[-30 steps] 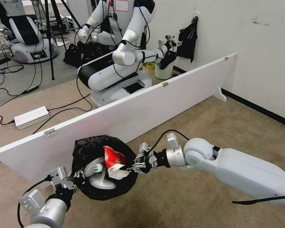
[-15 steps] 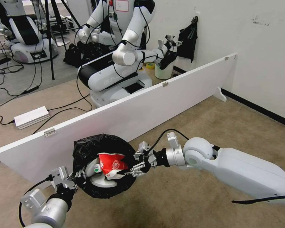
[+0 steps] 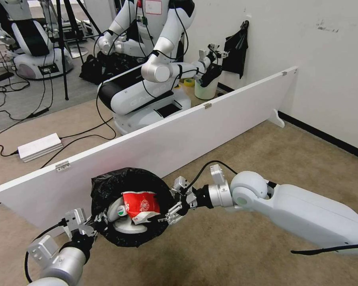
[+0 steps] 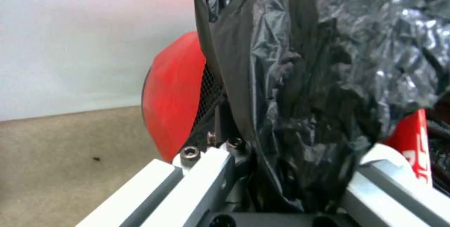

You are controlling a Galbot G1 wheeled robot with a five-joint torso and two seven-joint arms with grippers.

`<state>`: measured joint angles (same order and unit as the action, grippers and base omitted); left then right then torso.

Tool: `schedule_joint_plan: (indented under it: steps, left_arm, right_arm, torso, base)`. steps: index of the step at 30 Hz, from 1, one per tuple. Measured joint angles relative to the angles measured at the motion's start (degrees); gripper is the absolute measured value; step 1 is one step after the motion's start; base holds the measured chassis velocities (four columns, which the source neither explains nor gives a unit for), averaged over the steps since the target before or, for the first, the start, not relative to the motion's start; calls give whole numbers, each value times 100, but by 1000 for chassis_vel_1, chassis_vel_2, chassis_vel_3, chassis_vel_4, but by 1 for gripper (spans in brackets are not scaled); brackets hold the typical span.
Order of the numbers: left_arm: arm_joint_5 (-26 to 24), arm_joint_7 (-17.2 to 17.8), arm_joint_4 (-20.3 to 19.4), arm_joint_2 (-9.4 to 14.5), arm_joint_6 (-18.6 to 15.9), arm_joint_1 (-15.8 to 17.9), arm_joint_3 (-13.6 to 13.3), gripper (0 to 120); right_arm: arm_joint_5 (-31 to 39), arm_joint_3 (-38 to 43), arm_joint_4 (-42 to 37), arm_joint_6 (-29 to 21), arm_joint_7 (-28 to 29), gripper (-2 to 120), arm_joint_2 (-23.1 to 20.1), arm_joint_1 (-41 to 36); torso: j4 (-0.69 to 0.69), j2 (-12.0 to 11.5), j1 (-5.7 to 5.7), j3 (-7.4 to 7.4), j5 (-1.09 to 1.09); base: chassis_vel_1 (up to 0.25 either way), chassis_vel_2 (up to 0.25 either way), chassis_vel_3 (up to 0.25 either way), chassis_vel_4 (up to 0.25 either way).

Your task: Pick up the trash bin, then pick up the garbage from the floor and place it into the trash bin.

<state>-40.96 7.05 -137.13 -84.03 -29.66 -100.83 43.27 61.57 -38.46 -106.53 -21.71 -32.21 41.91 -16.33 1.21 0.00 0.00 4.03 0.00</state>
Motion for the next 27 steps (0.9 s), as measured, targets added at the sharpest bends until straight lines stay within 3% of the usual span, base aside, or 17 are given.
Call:
schedule_joint_plan:
  steps: [10,27]
  left_arm:
    - [-1,7,58,29,-3,36,-9,0]
    - [145,-64,160,99,-45,62,-38,0]
  right_arm:
    - [34,148,-79,-4,2,96,-105,-14]
    - [162,808,-501,163,120,96,-801,-472]
  torso:
    - [0,0,0,0,-1]
    - [0,0,0,0,0]
  base:
    - [0,0,0,0]
    - [0,0,0,0]
